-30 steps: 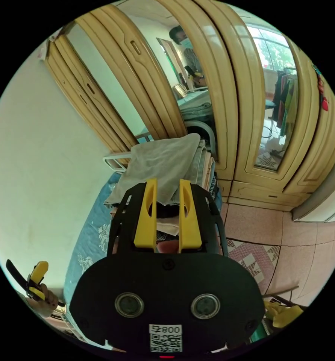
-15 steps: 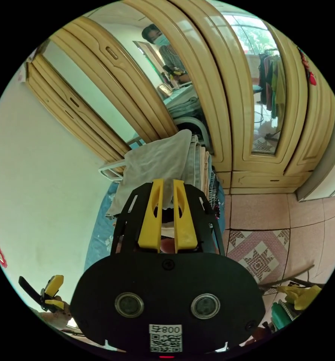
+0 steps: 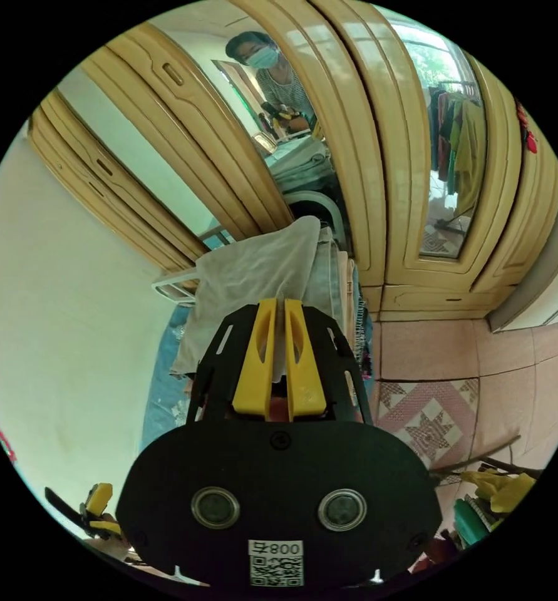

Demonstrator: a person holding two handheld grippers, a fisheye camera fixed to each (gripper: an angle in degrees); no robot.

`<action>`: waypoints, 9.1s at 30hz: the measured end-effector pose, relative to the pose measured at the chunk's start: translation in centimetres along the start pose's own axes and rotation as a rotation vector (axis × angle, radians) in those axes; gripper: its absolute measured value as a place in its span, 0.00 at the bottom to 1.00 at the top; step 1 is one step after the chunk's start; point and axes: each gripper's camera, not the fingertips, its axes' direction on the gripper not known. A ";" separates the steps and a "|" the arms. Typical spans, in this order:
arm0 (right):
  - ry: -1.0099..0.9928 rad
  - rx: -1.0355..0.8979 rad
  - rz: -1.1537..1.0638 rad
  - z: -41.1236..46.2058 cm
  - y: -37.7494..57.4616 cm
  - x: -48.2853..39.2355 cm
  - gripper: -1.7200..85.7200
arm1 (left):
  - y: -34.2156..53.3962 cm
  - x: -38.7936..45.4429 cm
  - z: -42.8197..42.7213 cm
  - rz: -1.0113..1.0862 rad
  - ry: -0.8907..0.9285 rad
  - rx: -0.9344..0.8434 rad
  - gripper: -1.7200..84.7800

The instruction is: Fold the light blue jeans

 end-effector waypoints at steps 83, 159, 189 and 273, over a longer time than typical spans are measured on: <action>-0.142 -0.816 -0.271 34.7 72.6 -21.6 0.13 | 93.2 -18.5 -38.2 -1.035 -0.369 -0.270 0.15; -0.541 -1.303 -1.690 -20.7 138.3 -52.5 0.02 | 149.4 47.9 -69.1 -1.523 -0.486 0.480 0.16; 0.050 -0.880 -1.479 -3.7 115.3 -49.1 0.09 | 125.6 27.9 -56.2 -1.102 -0.373 -0.083 0.15; -0.188 -1.138 -0.796 -2.3 70.6 -18.3 0.12 | 122.4 41.3 -62.1 -1.202 -0.286 0.073 0.06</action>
